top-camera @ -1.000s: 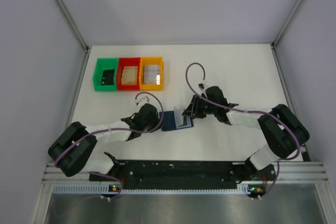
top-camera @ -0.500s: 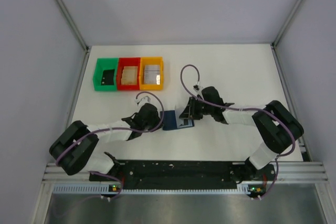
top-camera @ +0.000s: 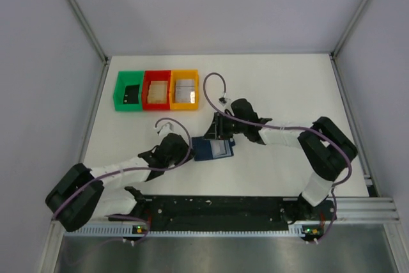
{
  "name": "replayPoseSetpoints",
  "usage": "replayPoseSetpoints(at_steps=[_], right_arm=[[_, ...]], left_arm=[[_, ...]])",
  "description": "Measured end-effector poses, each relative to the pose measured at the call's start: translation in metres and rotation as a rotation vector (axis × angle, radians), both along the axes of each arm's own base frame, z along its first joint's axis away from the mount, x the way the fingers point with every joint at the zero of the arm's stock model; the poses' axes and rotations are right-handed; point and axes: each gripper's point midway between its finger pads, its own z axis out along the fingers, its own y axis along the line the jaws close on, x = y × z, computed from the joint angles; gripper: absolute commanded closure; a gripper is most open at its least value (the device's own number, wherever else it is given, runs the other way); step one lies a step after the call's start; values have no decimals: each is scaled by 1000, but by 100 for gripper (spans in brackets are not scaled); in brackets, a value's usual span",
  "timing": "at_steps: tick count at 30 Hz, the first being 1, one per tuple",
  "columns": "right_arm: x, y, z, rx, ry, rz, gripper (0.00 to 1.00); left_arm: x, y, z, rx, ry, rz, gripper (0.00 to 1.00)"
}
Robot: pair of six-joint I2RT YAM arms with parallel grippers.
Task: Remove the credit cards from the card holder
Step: Remove the credit card from the card holder.
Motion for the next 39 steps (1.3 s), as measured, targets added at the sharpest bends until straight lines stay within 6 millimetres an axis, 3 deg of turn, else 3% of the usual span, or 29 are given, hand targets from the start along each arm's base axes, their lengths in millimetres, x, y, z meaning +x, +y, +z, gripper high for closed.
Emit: replayPoseSetpoints(at_steps=[2, 7, 12, 15, 18, 21, 24, 27, 29, 32, 39], right_arm=[[-1, -1, -19, -31, 38, 0, 64], [-11, -2, -57, -89, 124, 20, 62], [-10, -5, -45, -128, 92, 28, 55], [-2, -7, -18, -137, 17, 20, 55], [4, -13, 12, -126, -63, -3, 56], [9, -21, 24, -126, -93, -31, 59], [14, -34, 15, -150, -81, -63, 63], [10, -51, -8, -198, -35, -89, 67], [7, -62, -21, -224, -6, -103, 70], [6, -76, -35, -248, 25, -128, 73], [7, -93, -57, -273, 62, -162, 80]], left_arm=[[-4, 9, 5, -9, -22, 29, 53], [-5, 23, 29, -55, -112, 82, 53], [-6, 28, 42, -49, -150, 69, 60], [-8, 27, 46, -24, -147, 41, 60], [-8, 14, 66, -21, -172, -13, 63], [-7, -8, 103, -63, -237, -75, 64], [-5, -31, 139, -108, -295, -133, 63], [0, -53, 153, -118, -306, -183, 63], [5, -64, 149, -104, -294, -203, 64], [9, -73, 127, -57, -251, -228, 64], [15, -70, 72, 79, -147, -222, 71]])
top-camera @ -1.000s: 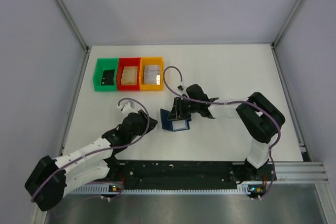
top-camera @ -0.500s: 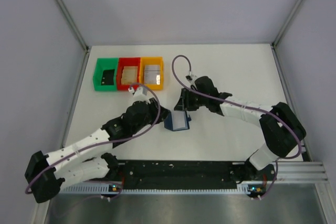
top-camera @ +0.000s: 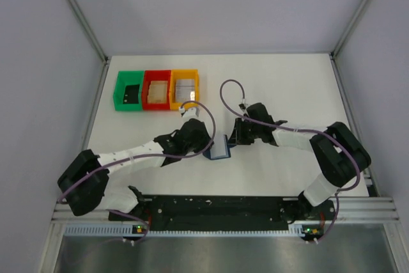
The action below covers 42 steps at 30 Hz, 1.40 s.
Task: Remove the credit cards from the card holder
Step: Remove the credit card from the card holder.
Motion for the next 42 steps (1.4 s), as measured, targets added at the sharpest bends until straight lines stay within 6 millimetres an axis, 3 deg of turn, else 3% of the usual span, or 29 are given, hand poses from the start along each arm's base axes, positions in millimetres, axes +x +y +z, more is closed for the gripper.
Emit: replayPoseSetpoints(at_steps=[5, 9, 12, 32, 38, 42], right_arm=[[-7, -8, -16, -17, 32, -9, 80], [-6, -6, -15, -1, 26, -3, 80], [-6, -2, -11, 24, 20, 14, 80], [-5, -3, 5, 35, -24, 35, 69], [-4, 1, 49, 82, -129, 55, 84], [-5, 9, 61, 118, -139, 88, 95]], left_arm=[[4, 24, -26, 53, 32, 65, 74], [0, 48, -56, 103, 88, 115, 77], [-4, 53, -75, 128, 123, 125, 79], [5, 40, -73, 59, 104, 126, 81], [4, 36, -73, 41, 112, 113, 81], [3, 34, -73, 37, 116, 107, 81]])
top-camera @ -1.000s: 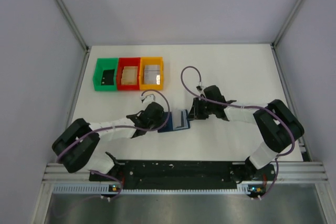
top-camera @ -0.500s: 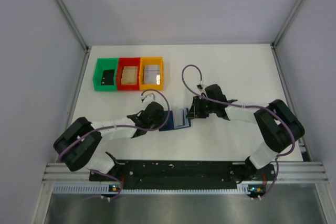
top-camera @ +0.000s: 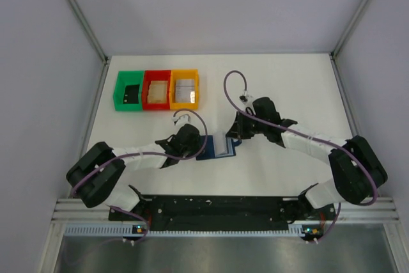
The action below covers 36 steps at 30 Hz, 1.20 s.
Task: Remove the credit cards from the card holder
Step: Remove the credit card from the card holder.
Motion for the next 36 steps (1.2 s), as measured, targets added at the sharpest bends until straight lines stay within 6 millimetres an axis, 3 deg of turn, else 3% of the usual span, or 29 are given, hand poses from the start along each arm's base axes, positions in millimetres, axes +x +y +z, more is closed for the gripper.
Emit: replayPoseSetpoints(at_steps=[6, 17, 36], right_arm=[[-6, 0, -15, -15, 51, -6, 100], [-22, -13, -65, -85, 172, -43, 100], [-18, 2, -63, -10, 178, -17, 100]], left_arm=[[-1, -1, 0, -3, 2, -4, 81], [-1, -1, 0, -4, 3, -5, 81], [-1, -1, 0, -7, 1, -6, 82]])
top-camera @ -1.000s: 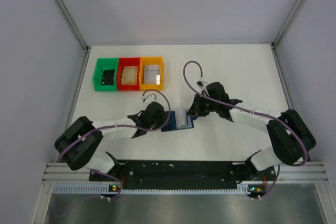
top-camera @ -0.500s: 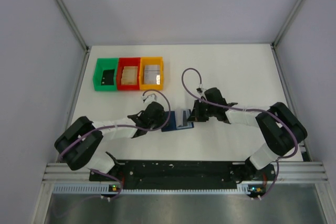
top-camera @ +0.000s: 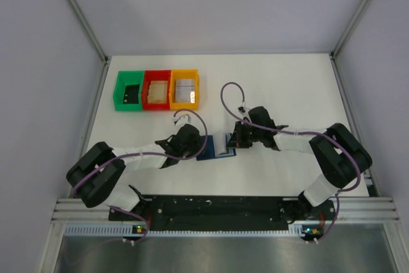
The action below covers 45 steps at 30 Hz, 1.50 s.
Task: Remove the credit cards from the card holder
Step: Remove the credit card from the card holder.
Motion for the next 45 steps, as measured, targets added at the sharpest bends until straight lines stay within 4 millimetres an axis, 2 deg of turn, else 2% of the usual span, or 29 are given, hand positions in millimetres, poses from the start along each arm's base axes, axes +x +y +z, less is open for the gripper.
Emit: replayPoseSetpoints(at_steps=[8, 15, 17, 25, 29, 33, 39, 45], right_arm=[[2, 11, 5, 15, -6, 25, 100], [4, 34, 20, 51, -36, 78, 100], [6, 40, 21, 54, -38, 89, 100], [5, 64, 9, 50, -9, 150, 100], [0, 74, 3, 31, 1, 185, 100], [2, 79, -3, 4, 0, 197, 100], [2, 72, -17, -48, 17, 186, 100], [5, 71, -16, -67, 6, 185, 100]], left_arm=[[-1, -1, 0, -9, -1, -5, 80], [-10, 5, 7, -32, -14, -9, 69], [-11, 8, 15, -48, -35, -1, 67], [-7, 13, 76, -175, -185, 34, 65], [-9, 10, 87, -212, -203, 17, 66], [-12, 5, 86, -227, -186, -9, 67], [-14, -6, 73, -238, -140, -40, 68], [-11, -11, 58, -234, -101, -22, 71]])
